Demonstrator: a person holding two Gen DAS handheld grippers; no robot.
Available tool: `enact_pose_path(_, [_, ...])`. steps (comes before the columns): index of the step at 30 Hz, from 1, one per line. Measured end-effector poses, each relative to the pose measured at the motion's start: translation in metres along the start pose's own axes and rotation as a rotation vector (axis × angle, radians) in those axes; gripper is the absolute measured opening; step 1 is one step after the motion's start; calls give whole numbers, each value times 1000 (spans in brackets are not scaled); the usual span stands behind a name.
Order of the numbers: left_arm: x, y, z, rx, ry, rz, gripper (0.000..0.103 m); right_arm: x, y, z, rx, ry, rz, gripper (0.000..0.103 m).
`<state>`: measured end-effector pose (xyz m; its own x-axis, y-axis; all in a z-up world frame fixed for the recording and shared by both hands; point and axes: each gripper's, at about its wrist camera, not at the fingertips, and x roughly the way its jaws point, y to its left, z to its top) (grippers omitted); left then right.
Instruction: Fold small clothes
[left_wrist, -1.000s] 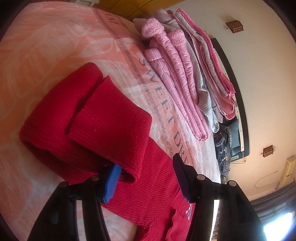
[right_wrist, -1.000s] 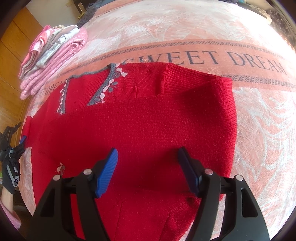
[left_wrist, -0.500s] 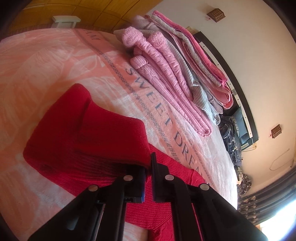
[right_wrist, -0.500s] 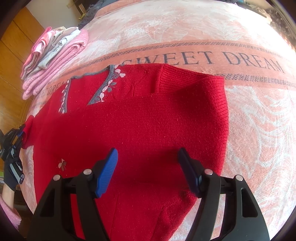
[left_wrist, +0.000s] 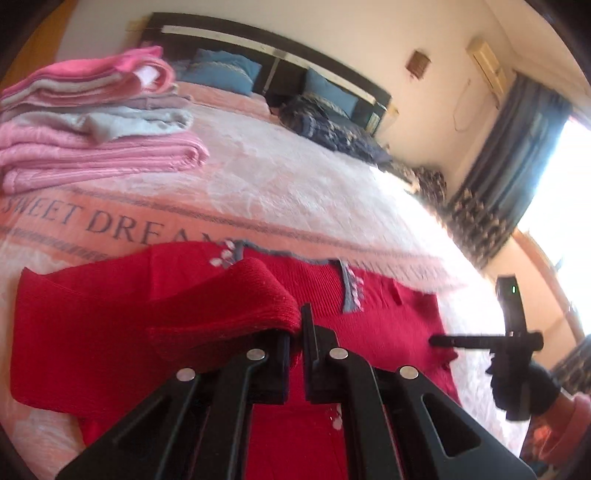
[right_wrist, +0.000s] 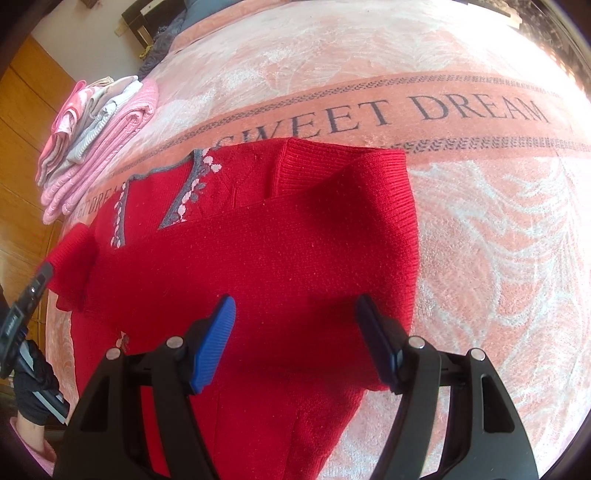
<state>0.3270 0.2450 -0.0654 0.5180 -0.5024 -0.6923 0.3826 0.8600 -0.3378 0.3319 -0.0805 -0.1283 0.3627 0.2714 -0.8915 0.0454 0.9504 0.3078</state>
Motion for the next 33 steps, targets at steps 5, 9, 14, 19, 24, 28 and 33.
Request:
enact_pose_path(5, [19,-14,-28,80,140,-57,24,0,1,0,-6,2,1,68])
enact_pose_path(9, [-12,17,-12,-62,25,-121,34,0,2,1,-6,1,-1,68])
enact_pose_path(14, [-43,90,-1,-480,-91,-176,40,0,10,2,-9,6,-12,68])
enact_pose_path(19, [-51,130,-16,-695,-76,-285,45,4,42,6,-26,27,43,68])
enact_pose_path(24, [-57,147,-20,-583,-43,-48,45,14,100,5,-71,79,164,68])
enact_pose_path(28, [-54,168,-33,-576,16,76,46,29,148,-1,-118,136,218,68])
enact_pose_path(33, [-53,185,-51,-608,21,66,46,52,184,-10,-178,173,167,62])
